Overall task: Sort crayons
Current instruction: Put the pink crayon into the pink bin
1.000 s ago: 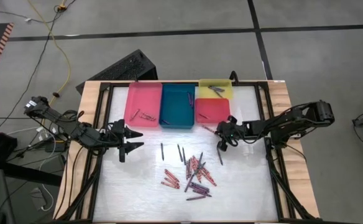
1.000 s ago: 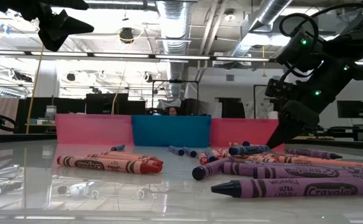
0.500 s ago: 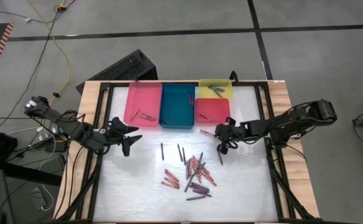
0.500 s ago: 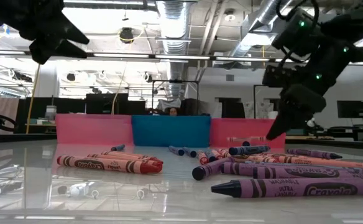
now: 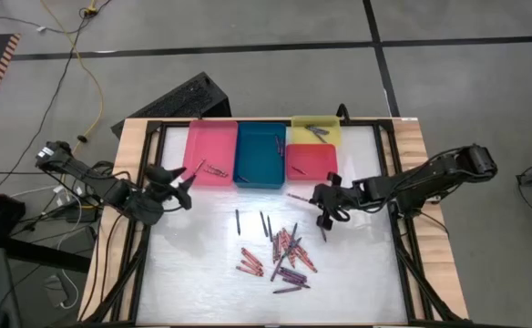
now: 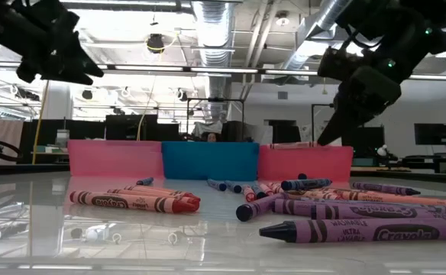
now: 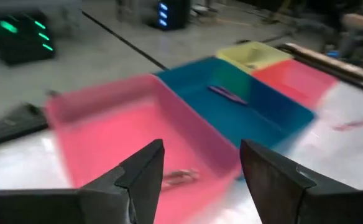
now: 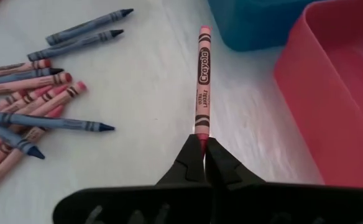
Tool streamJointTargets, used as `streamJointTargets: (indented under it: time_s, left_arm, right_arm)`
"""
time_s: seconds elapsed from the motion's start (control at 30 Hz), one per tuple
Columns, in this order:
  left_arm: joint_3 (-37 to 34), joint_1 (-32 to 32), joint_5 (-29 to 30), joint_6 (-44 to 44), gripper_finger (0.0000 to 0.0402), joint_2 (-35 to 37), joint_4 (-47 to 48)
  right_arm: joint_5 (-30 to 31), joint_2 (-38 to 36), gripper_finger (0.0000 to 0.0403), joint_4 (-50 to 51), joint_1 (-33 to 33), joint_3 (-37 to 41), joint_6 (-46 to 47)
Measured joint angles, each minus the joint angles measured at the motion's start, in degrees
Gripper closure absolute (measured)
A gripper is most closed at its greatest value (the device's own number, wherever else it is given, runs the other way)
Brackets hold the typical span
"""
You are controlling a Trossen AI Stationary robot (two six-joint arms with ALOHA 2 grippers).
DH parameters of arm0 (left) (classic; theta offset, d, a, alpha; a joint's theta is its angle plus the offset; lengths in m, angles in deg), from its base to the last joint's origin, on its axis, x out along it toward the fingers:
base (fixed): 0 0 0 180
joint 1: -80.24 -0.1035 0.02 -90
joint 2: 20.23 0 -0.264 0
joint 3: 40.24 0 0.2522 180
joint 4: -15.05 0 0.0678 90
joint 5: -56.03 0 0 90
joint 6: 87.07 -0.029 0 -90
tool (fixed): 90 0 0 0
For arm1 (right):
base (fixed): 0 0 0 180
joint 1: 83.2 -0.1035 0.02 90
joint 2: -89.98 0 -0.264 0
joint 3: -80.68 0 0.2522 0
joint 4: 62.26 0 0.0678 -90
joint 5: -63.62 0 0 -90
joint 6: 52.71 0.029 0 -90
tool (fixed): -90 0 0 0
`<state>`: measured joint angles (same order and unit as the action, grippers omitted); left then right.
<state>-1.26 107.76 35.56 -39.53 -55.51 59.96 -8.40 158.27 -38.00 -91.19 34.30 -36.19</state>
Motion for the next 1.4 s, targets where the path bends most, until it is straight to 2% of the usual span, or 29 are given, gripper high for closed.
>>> streamJointTargets:
  time_s: [0.13,0.3,0.43,0.6,0.77,1.03,1.4]
  left_arm:
    - [0.02,-3.83,1.1,9.24,0.0236,-1.74,10.76]
    - [0.02,-10.82,-6.49,21.19,0.0299,-6.18,21.22]
    - [0.02,-14.41,-7.26,25.21,0.0349,-9.78,24.05]
    - [0.02,-16.04,-6.8,25.65,0.0396,-13.02,23.97]
    - [-1.28,-16.06,-9.78,25.97,0.0399,-14.3,22.96]
    - [-8.49,-16.06,-12.33,28.61,0.0401,-12.25,13.71]
    - [-8.72,-16.0,-12.34,19.02,0.0401,-11.21,4.64]
  right_arm:
    - [0.08,-0.02,0.0403,-0.07,-0.63,-0.05,0.06]
    - [0.17,-0.02,0.0403,-0.11,-0.7,-0.07,0.64]
    - [0.17,-0.02,0.0403,-0.19,-0.7,-0.07,0.67]
    - [0.15,-0.04,0.0403,-0.22,-0.7,-0.07,0.69]
    - [0.13,-0.07,0.0403,-0.39,-0.7,-0.07,0.68]
    - [0.08,-0.07,0.0403,-0.7,-2.54,-0.07,0.65]
    - [0.1,-0.07,0.0403,-1.74,-3.57,-0.07,1.48]
